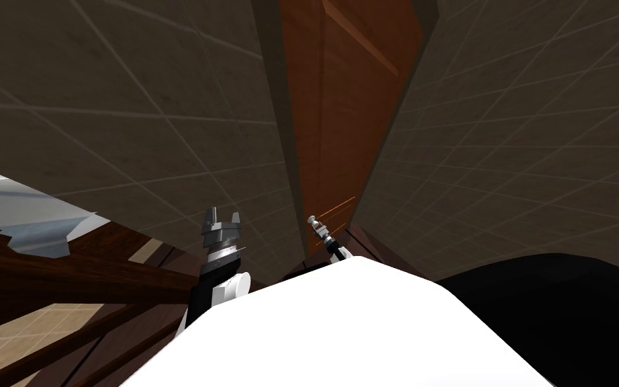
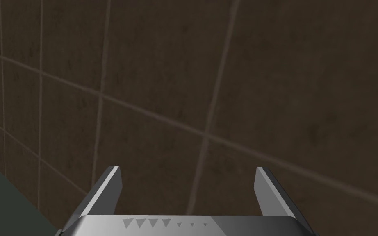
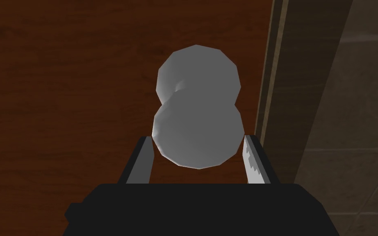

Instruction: Pull the door open

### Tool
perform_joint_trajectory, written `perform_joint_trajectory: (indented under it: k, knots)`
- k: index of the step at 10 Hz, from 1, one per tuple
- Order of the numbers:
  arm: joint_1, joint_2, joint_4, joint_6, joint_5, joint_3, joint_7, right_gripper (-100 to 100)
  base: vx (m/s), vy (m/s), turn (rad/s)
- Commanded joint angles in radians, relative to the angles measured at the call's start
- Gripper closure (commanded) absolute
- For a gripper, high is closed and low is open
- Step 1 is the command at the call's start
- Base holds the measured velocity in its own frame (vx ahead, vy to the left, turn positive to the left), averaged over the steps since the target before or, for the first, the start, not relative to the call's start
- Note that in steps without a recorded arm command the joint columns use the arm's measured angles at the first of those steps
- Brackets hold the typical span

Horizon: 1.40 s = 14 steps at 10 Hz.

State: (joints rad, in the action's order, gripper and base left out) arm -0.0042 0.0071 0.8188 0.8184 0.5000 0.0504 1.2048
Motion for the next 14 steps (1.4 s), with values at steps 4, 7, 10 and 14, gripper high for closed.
perform_joint_trajectory:
  k: [4,7,10,14]
  knots:
    - [-0.002,-0.008,-0.004,0.001,-0.019,-0.001,-0.068,100,-0.046,-0.017,0.021]
    - [-0.004,-0.018,-0.01,0.003,-0.045,-0.002,-0.151,100,-0.087,-0.035,0.049]
    - [-0.005,-0.025,-0.015,0.004,-0.063,-0.003,-0.209,100,-0.071,-0.027,0.034]
    - [-0.009,-0.039,-0.024,0.006,-0.102,-0.005,-0.311,100,-0.061,-0.026,0.075]
